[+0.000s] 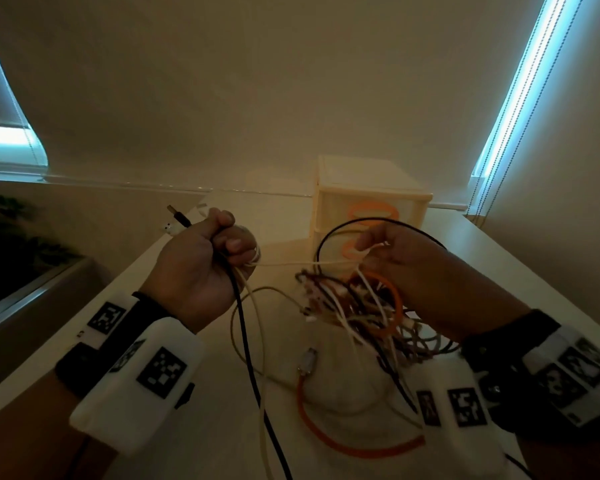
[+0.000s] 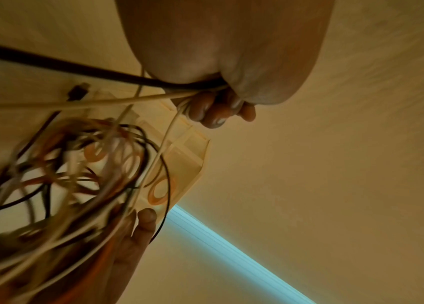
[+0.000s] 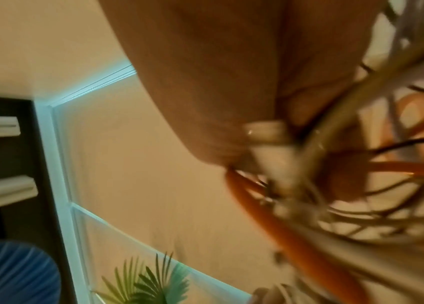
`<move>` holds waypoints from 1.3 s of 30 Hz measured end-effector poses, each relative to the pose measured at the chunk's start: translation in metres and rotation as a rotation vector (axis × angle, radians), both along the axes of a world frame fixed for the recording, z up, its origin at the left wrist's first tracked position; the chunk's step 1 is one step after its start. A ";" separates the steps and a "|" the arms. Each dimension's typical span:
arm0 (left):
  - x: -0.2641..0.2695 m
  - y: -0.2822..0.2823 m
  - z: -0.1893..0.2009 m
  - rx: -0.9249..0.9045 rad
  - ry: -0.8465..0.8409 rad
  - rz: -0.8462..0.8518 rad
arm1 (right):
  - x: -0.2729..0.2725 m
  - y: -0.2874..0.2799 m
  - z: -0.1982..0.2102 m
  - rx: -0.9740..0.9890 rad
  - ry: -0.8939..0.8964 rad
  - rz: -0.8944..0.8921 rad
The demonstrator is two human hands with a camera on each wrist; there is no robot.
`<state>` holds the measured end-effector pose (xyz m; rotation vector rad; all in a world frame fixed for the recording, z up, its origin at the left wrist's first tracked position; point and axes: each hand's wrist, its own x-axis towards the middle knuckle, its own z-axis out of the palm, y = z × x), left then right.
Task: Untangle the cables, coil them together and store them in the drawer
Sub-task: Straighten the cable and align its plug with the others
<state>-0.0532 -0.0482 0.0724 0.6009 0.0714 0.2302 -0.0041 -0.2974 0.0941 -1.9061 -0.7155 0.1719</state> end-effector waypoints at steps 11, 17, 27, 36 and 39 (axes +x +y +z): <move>0.001 0.011 0.001 0.019 -0.026 0.015 | 0.022 -0.006 0.010 -0.403 -0.213 0.169; 0.002 0.023 0.003 -0.008 -0.056 0.038 | 0.020 -0.012 0.011 -0.391 0.141 0.364; 0.004 0.026 0.001 -0.001 -0.077 0.067 | 0.006 0.000 -0.008 -0.718 -0.042 0.364; 0.003 0.030 0.004 -0.035 -0.090 0.063 | -0.010 0.019 -0.032 -0.843 -0.403 0.331; 0.003 0.035 0.004 -0.064 -0.072 0.078 | -0.010 0.018 -0.032 -0.766 -0.407 0.323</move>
